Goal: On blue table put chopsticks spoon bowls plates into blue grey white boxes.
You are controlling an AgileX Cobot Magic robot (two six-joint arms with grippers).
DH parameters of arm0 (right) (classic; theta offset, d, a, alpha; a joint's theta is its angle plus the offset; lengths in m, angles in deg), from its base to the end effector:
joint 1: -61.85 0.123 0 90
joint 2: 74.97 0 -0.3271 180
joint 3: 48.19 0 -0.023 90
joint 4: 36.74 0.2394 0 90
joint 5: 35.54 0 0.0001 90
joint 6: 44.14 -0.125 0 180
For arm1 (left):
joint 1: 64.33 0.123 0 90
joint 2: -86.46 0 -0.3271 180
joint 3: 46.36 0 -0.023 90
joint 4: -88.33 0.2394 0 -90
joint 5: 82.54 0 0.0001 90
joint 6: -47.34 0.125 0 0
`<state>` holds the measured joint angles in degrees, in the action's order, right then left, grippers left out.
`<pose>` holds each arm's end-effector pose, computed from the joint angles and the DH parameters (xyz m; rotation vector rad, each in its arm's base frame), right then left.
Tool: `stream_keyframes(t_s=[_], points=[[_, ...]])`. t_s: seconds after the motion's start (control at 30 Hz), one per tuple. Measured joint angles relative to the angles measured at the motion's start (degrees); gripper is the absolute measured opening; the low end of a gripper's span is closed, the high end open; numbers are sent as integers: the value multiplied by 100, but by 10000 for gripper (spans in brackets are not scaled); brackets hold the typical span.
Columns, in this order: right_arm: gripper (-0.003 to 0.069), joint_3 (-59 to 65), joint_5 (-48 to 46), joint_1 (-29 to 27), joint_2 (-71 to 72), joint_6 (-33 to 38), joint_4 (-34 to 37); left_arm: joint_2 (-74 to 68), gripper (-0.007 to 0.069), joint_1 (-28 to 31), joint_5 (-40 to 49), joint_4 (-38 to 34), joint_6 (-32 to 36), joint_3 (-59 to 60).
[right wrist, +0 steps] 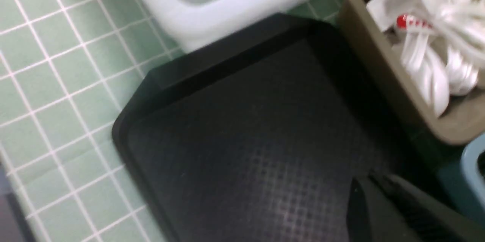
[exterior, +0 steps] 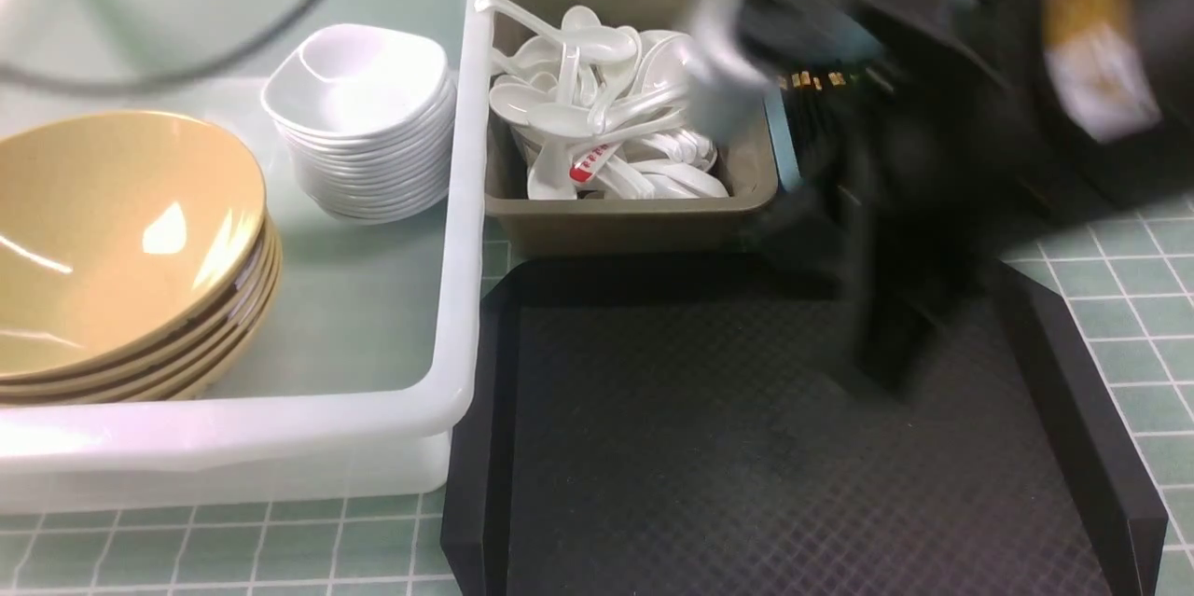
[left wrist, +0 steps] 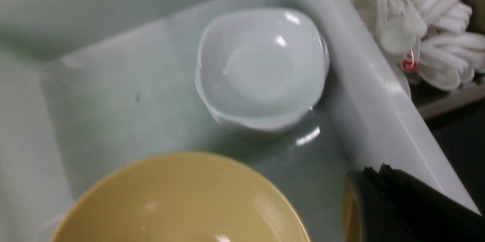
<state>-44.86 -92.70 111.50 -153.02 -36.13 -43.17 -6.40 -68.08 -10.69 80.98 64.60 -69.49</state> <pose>0.1696 0.1815 0.4085 -1.1932 2.1045 0.1926 0.3085 -0.0355 0.4571 0.4516 2.4187 -0.0653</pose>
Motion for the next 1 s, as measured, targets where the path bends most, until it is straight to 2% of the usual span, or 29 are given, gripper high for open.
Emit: stream_keyframes(t_s=[0.1,0.3,0.6,0.8,1.0], points=[[48,993,555,0,953,-266,-4,876,-6,-197,-111,82,-120,1449],[48,2278,1655,0,2361,-503,-11,2858,-6,-314,-1216,-197,-182,3702],[48,3538,3150,0,3786,-543,261,6085,-6,-314,-2361,-450,-218,6421],[48,3710,3412,0,3936,-616,380,7565,-6,-314,-2595,-165,-228,7336],[48,3721,3367,0,3936,-635,380,7793,-6,-314,-2697,-13,-228,7551]])
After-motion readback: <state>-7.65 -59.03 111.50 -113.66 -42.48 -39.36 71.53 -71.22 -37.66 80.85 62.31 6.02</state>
